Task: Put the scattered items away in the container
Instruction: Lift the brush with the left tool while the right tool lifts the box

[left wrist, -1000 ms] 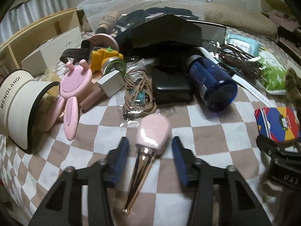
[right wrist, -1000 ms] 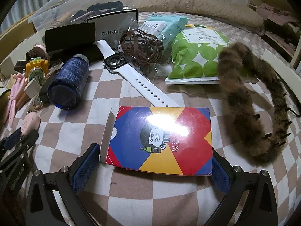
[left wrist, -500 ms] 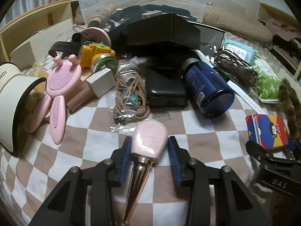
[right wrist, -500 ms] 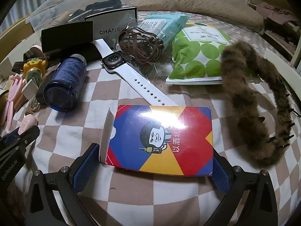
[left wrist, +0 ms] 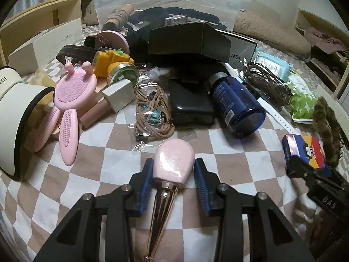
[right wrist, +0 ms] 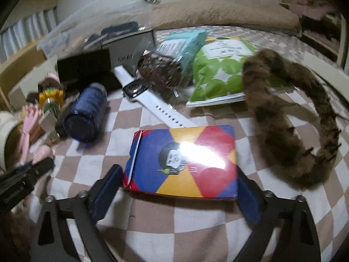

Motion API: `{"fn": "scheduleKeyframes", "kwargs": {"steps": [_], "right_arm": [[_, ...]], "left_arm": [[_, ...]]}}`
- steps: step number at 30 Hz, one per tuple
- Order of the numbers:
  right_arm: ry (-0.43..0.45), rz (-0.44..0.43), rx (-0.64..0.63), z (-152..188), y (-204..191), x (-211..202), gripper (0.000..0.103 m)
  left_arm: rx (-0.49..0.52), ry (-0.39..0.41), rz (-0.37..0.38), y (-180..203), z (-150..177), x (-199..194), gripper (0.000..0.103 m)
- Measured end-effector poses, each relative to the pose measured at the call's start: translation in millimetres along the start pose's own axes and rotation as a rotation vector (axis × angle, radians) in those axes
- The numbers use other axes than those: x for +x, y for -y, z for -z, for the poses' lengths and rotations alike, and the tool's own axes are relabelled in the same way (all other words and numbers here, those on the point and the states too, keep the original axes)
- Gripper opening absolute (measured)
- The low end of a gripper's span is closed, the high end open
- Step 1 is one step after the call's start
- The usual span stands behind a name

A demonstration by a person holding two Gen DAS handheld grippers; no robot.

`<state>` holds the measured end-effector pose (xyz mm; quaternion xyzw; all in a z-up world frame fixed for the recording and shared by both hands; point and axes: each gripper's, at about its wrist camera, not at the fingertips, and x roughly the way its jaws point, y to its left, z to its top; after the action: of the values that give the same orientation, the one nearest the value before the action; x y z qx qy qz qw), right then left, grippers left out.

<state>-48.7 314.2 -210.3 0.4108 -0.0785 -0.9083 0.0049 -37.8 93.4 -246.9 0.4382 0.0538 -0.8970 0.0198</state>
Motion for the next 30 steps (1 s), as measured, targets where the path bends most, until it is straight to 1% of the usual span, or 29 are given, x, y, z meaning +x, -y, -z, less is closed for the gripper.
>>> {"fn": "scheduleKeyframes", "kwargs": {"steps": [3,6,11,18,19,20,21,22,23,25,26,27,28,29,30], "right_arm": [[0.007,-0.038,0.033,1,10,-4,0.091],[0.011,-0.046,0.023,2,8,-7,0.091],[0.013,-0.07,0.008,2,6,-10,0.091],[0.013,-0.126,0.024,1,8,-16,0.09],[0.011,-0.145,0.039,0,9,-18,0.086],[0.018,-0.144,0.055,-1,11,-21,0.051],[0.022,-0.168,0.078,-2,14,-23,0.048],[0.012,-0.208,0.118,-5,18,-24,0.048],[-0.003,-0.211,0.126,-6,19,-22,0.048],[-0.021,-0.19,0.108,-6,17,-18,0.048],[-0.016,-0.186,0.112,-5,16,-19,0.049],[-0.018,-0.172,0.11,-4,15,-19,0.059],[-0.026,-0.133,0.088,-3,12,-19,0.07],[-0.018,-0.107,0.067,-2,9,-21,0.094],[0.0,-0.088,0.046,-1,6,-24,0.101]], "left_arm": [[-0.008,-0.006,0.01,-2,-1,-1,0.037],[-0.02,-0.01,0.026,-6,-2,-3,0.037],[-0.022,-0.02,0.031,-13,-1,-4,0.037],[-0.027,-0.022,0.057,-19,-6,-9,0.037],[-0.029,-0.021,0.063,-20,-8,-11,0.037],[-0.031,-0.017,0.069,-20,-10,-13,0.037],[-0.031,-0.013,0.072,-20,-13,-15,0.037],[-0.028,-0.009,0.074,-20,-15,-17,0.037],[-0.024,-0.005,0.075,-20,-17,-19,0.037],[-0.024,0.004,0.079,-20,-20,-22,0.037],[-0.026,0.006,0.082,-20,-20,-23,0.037],[-0.027,0.006,0.084,-19,-20,-23,0.037],[-0.028,0.003,0.085,-19,-19,-23,0.037],[-0.027,-0.001,0.086,-19,-18,-23,0.037],[-0.027,-0.006,0.088,-19,-17,-22,0.037]]}}
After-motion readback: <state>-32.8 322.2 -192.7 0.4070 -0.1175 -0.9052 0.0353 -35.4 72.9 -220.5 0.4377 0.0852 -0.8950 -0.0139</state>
